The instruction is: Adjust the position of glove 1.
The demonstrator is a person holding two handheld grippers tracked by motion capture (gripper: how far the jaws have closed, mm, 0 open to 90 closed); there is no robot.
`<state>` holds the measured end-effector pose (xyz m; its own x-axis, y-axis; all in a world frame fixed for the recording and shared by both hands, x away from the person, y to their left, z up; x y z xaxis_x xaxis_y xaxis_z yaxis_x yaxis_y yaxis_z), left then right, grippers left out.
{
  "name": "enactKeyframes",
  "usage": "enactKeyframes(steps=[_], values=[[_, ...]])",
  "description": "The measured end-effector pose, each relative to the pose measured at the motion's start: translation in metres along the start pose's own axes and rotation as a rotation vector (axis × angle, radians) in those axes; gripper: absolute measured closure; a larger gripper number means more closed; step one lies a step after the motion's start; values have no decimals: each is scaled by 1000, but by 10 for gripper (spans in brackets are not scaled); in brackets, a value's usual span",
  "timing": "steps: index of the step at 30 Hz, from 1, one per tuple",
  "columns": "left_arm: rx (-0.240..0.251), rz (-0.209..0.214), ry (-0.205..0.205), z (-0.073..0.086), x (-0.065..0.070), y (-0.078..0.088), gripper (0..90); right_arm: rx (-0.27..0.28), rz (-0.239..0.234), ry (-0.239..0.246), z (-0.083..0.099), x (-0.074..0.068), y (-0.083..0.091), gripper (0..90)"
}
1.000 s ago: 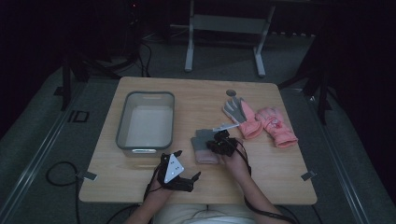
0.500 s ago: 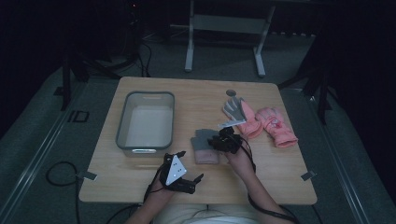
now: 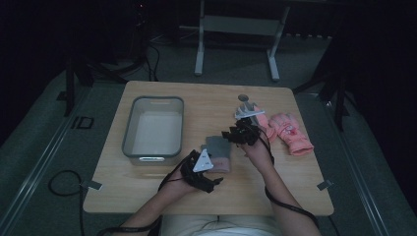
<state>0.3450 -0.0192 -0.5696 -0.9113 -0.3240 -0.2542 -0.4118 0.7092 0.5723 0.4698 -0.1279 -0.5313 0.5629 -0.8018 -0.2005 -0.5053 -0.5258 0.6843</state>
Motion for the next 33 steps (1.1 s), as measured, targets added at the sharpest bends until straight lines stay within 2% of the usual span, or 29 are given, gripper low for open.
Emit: enactKeyframes(steps=[2,3,4,8,9,11,13,14,16,18,20,23,25,26,27,28,30,33], values=[[-32,-4,-66,0,-1,-6,284,-9,-8,8,-1,0,-6,502],[-34,-1,-83,0,-2,-8,321,-17,-8,11,-1,0,-10,490],[-38,-17,-103,-1,-4,-10,352,-23,-9,15,0,0,-14,475],[-82,-49,-167,0,-10,-17,347,-62,-6,-7,8,7,-31,441],[-91,-38,-162,1,-10,-19,334,-72,-9,-16,10,8,-34,422],[-126,-54,-179,4,-12,-24,293,-81,-2,-24,14,12,-41,382],[-151,-49,-178,8,-14,-28,279,-93,5,-27,17,15,-46,368],[-165,-47,-189,11,-14,-30,299,-106,0,-31,20,16,-49,361],[-174,-50,-204,15,-13,-33,327,-131,18,-32,24,20,-54,342],[-184,-59,-223,17,-13,-36,357,-159,4,-44,29,21,-59,298],[-196,-67,-230,18,-15,-37,416,-166,4,-38,29,22,-59,291],[-198,-68,-236,18,-15,-37,444,-187,5,-40,31,23,-61,279],[-189,-64,-220,17,-15,-36,483,-184,-9,-30,31,22,-60,338],[-187,-64,-207,17,-17,-35,513,-182,-21,-27,32,20,-60,420],[-184,-61,-188,16,-19,-33,562,-183,-57,-34,32,17,-59,551],[-186,-56,-173,15,-20,-32,600,-195,-87,-61,33,15,-59,622],[-191,-43,-142,13,-22,-32,648,-200,-92,-73,33,12,-58,690],[-217,-20,-110,9,-24,-31,690,-194,-86,-69,31,9,-55,721]])
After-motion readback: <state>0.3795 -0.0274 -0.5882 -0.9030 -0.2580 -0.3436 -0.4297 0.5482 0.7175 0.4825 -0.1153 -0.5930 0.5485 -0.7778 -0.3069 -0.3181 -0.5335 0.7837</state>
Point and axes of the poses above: each handheld gripper's, and its own axes: y roughly backward along the jaws, z roughly out of its underside, x roughly to its right, the point moved 7 cm from there along -y, roughly forward along the jaws, and after that the axes turned 8 degrees about -y, right-handed, at the moved point
